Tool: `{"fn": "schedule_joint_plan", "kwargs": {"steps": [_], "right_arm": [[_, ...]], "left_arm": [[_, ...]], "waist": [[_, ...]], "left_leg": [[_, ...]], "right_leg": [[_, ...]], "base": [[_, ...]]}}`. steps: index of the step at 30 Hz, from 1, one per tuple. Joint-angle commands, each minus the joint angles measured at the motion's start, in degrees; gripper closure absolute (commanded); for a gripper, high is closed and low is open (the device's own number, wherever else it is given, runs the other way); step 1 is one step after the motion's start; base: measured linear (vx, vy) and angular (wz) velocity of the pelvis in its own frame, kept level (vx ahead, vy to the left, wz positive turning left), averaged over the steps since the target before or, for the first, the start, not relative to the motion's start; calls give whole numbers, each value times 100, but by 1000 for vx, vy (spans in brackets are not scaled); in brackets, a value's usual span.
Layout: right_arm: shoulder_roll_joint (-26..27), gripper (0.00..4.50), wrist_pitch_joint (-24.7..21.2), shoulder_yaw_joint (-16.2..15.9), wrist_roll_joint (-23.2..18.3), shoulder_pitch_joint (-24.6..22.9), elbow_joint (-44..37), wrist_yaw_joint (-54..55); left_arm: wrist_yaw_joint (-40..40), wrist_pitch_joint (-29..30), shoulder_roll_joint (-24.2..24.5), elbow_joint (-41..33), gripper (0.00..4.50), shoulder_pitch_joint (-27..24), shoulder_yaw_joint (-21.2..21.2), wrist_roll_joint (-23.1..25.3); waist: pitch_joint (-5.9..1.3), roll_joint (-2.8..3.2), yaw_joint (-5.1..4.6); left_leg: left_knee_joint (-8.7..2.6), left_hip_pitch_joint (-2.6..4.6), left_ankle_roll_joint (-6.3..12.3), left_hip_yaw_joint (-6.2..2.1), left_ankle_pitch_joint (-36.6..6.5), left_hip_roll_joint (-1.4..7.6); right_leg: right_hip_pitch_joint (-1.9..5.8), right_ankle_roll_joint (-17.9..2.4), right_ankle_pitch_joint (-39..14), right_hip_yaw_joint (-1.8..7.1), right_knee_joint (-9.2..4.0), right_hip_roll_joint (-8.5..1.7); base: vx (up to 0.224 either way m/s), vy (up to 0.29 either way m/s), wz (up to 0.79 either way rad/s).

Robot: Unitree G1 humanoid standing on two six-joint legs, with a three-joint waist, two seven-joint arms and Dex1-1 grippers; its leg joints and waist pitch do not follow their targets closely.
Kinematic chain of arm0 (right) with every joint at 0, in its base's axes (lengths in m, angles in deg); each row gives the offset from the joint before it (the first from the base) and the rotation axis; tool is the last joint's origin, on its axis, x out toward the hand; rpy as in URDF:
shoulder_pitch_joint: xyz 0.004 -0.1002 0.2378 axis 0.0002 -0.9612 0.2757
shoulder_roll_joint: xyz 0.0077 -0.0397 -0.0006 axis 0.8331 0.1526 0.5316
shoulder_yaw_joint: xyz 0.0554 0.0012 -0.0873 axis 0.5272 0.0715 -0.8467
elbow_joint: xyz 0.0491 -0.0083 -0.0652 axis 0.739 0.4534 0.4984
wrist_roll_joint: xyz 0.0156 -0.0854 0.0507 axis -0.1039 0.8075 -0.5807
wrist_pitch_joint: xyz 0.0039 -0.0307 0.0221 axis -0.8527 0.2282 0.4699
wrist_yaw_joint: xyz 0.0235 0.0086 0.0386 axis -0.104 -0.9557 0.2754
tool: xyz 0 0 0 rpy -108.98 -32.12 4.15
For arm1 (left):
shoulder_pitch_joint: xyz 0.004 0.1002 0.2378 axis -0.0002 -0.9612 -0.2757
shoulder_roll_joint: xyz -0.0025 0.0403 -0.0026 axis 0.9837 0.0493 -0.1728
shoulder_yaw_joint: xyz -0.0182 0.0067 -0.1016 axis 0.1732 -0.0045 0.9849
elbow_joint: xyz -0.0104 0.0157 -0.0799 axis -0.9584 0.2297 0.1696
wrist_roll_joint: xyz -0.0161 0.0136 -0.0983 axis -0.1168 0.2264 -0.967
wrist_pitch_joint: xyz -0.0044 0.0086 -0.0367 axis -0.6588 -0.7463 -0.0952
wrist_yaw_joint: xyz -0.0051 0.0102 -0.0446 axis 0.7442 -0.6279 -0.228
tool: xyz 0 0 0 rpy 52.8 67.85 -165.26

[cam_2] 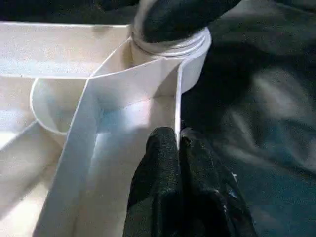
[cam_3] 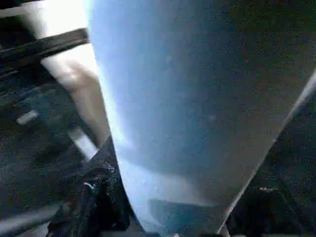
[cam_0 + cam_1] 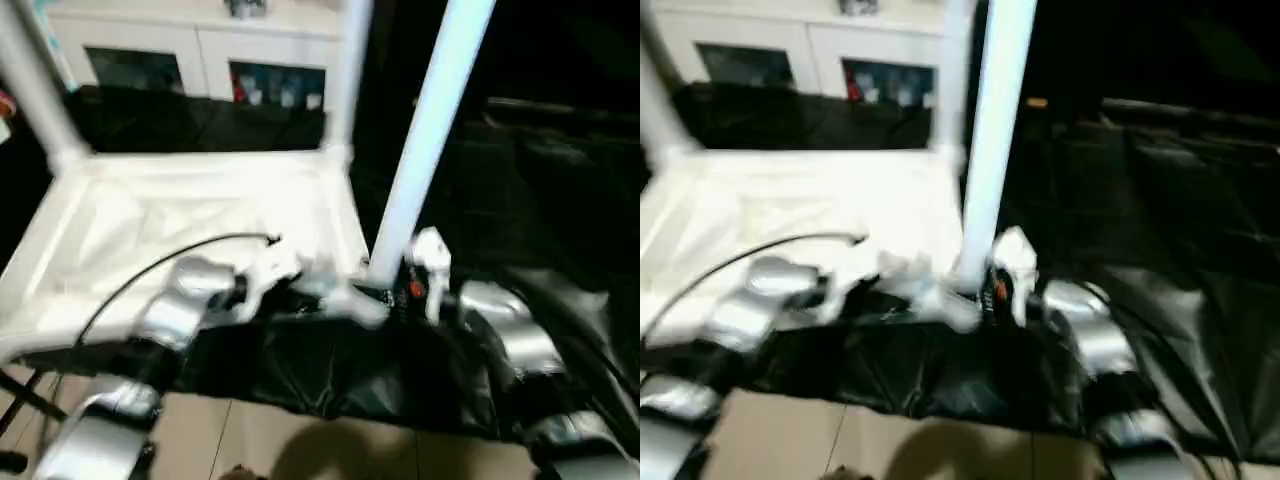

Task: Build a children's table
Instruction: Rotate leg to tighten

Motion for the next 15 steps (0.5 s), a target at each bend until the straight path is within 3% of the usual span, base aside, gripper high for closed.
{"fn": "schedule_joint_plan", "kwargs": {"steps": [1,4,6,9,11,15], "right_arm": [[476,255,-237,-344,136,-39,456,487],[900,255,-354,-66,184,262,993,1641],[1140,255,-355,49,191,440,1268,2063],[1263,255,-75,-72,374,514,1380,1999],[1245,199,-11,-83,346,518,1394,1851],[1138,166,-1,-32,221,506,1355,1369]], "left_arm": [[-616,-44,-426,-15,450,369,95,-113],[-1258,-8,-781,211,450,580,111,-8],[-1470,-17,-993,297,450,664,122,20],[-1486,-87,-1129,336,450,702,91,25],[-1365,-142,-1110,309,450,676,48,-9],[-1022,-225,-1000,192,450,567,4,-101]], "waist": [[-330,-25,-4],[-346,33,4],[-357,18,7],[-370,18,25],[-372,9,43],[-366,21,41]], "left_leg": [[-464,105,-77,-214,-1667,355],[-453,116,-83,-205,-1611,342],[-450,102,-61,-194,-1539,345],[-439,97,12,-181,-1448,336],[-433,82,109,-175,-1341,338],[-438,80,172,-177,-1384,341]], "right_leg": [[193,-1072,-2203,302,-485,-506],[196,-1131,-1974,306,-470,-498],[213,-1165,-1721,309,-452,-495],[223,-1195,-1506,305,-437,-490],[243,-1224,-1332,307,-419,-493],[252,-1226,-1419,301,-432,-495]], "base": [[0,0,0],[0,0,0],[0,0,0],[0,0,0],[0,0,0],[0,0,0]]}}
